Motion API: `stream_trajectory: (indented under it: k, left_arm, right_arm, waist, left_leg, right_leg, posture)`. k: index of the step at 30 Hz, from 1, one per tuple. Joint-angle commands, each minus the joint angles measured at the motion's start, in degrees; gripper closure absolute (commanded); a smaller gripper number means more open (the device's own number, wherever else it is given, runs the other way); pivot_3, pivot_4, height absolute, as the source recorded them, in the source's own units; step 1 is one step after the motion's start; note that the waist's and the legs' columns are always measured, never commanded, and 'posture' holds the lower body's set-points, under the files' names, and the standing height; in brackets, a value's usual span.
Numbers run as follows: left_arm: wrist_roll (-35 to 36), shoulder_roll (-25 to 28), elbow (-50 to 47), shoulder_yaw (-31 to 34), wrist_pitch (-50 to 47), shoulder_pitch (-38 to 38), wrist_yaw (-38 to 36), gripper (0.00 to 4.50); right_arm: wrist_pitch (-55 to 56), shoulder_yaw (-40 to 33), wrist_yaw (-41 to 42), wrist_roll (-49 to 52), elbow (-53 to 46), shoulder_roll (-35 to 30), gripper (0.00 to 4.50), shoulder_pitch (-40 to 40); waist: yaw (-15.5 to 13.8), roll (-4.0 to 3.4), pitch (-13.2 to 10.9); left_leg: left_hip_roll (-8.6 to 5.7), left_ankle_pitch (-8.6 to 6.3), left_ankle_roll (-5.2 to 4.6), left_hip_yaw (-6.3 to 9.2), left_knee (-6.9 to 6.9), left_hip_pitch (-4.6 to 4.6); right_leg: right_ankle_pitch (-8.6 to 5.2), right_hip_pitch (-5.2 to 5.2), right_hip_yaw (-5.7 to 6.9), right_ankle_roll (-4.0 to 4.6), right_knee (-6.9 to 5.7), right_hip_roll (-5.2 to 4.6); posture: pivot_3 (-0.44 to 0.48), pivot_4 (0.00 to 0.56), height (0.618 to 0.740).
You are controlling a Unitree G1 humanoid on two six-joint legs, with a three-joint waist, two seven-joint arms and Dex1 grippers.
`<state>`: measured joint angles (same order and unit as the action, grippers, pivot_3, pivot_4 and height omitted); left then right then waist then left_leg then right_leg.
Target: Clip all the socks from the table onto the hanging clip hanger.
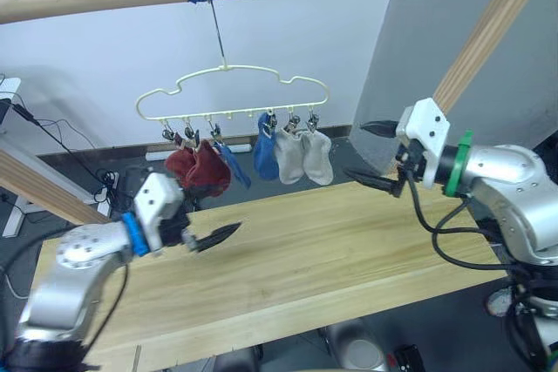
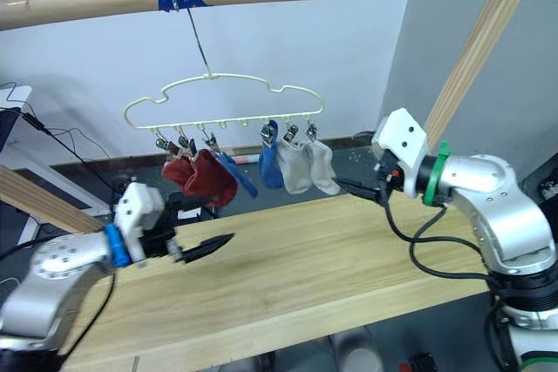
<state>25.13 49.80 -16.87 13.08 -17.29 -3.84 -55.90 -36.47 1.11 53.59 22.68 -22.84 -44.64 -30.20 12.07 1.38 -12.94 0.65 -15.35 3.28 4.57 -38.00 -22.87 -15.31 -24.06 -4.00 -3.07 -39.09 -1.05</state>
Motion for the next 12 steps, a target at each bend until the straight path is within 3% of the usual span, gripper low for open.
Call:
stream_trajectory:
  k: [1,7,12]
  left_arm:
    - [-0.20,2.70,0.32,6.87,-2.46,-0.94,1.56,0.03]
    - [-1.77,3.48,1.21,11.35,-4.51,-1.42,4.74,0.03]
    - [1.30,3.33,1.52,12.15,-9.48,-1.13,3.91,0.03]
  right_arm:
    - [6.48,-2.03,4.40,-0.17,3.11,-2.26,0.00,-0.88]
    - [13.30,-2.06,9.10,-0.88,8.81,-4.51,0.00,-1.64]
    - [15.94,-1.35,10.44,-1.76,12.50,-4.40,0.00,-3.53]
  waist:
    - [-0.81,0.03,0.34]
    - [-2.53,0.22,1.45]
    - [-3.04,0.22,1.88]
  left_leg:
    - [-0.02,0.00,0.00,-0.02,-0.04,-0.01]
    - [-0.03,0.00,0.01,-0.04,-0.06,-0.01]
    - [-0.02,0.01,0.02,-0.05,-0.07,0.01]
  right_leg:
    - [0.00,0.00,-0.01,0.00,0.01,-0.01]
    - [0.00,0.00,0.00,0.01,0.02,-0.06]
    - [0.01,0.00,0.00,0.02,0.00,-0.06]
  posture:
    - [-0.130,0.095,0.714]
    - [-0.102,0.075,0.714]
    - [-0.093,0.070,0.714]
